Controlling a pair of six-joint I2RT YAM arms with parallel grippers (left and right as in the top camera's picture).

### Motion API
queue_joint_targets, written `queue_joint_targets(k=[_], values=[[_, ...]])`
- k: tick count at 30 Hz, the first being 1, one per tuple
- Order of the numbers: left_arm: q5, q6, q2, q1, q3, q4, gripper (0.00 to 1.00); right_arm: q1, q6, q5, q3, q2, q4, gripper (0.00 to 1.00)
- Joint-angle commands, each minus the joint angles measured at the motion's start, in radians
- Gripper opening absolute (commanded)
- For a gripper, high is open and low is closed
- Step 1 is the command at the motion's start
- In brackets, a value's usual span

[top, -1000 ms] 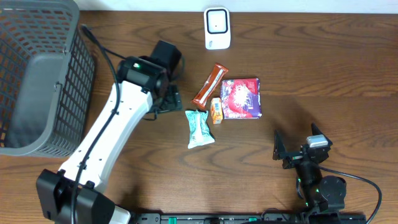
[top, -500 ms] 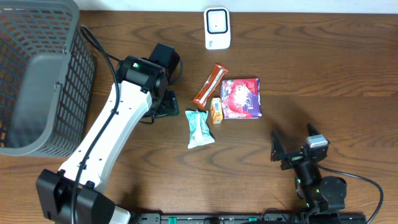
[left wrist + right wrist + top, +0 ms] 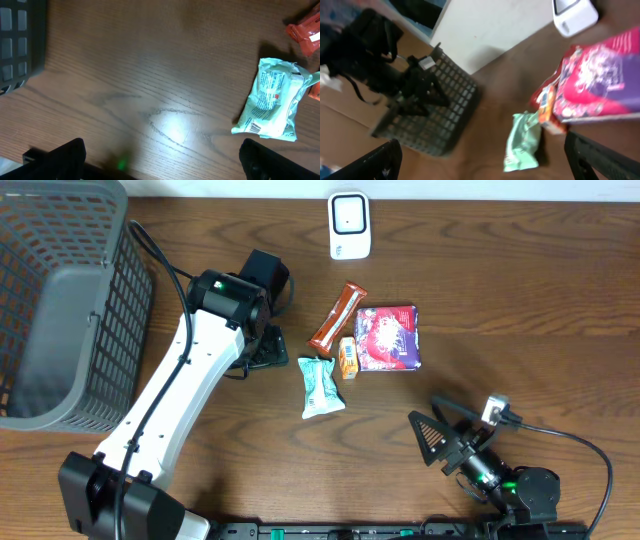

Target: Scan the item barcode

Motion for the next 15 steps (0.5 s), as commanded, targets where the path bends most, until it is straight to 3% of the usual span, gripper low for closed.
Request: queue_joint_targets(k=[1,6,12,15], values=[[-0.024,-0.012,0.008,0.001,-0.002,-0.007,0.98,-0.006,0.125,-0.021,-0.001,-0.002,0.003,0.99],[-0.024,-0.012,0.008,0.001,-0.002,-0.007,0.98,-0.005,0.133,-0.019,-0.001,-0.002,0.049,0.99],[-0.024,-0.012,0.008,0.001,-0.002,-0.007,0.98,-0.005,0.132,0.034,0.001,-0.002,0.447,0.99],[-0.024,-0.012,0.008,0.001,-0.002,-0.007,0.98,-0.005,0.127,0.138,0.038,0.002,0.490,0.99]])
